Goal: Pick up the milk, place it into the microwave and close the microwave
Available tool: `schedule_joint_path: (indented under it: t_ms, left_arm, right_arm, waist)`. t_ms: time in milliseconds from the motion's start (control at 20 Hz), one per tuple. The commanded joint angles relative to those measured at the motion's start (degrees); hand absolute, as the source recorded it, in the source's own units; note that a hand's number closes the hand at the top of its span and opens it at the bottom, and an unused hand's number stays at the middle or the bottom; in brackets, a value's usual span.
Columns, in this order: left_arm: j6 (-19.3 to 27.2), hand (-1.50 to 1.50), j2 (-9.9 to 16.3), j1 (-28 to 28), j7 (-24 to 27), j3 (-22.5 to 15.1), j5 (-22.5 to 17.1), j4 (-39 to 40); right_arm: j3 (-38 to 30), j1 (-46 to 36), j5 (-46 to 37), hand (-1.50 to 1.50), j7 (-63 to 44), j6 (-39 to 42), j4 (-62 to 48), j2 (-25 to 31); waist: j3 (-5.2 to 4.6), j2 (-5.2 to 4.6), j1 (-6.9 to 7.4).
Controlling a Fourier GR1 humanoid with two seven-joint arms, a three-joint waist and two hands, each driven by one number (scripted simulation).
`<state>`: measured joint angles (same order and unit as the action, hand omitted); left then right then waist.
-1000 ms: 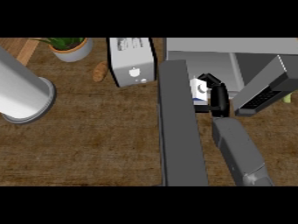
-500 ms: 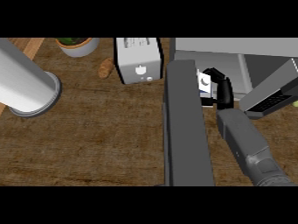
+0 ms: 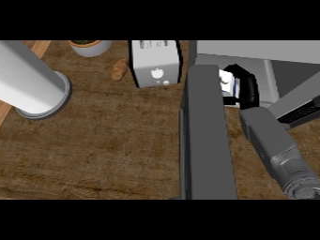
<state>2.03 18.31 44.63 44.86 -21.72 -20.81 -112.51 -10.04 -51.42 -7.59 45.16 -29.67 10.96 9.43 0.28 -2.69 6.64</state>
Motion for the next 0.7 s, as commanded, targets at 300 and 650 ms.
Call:
schedule_joint_path:
  t_ms: [300, 650]
  left_arm:
    - [-0.95, -1.5, 0.71, -1.32, -0.2, 1.23, -0.69, 1.14]
    - [-0.98, -1.5, 0.97, -1.47, -0.94, 1.1, -0.76, 0.67]
  right_arm:
    - [-3.78, -2.13, 2.38, 1.5, 5.62, -1.84, 0.34, 0.69]
    - [-4.24, -4.41, 0.71, 1.5, 5.28, -13.49, -0.33, 2.25]
  waist:
    - [0.19, -0.78, 0.99]
    - [0.09, -1.05, 1.87]
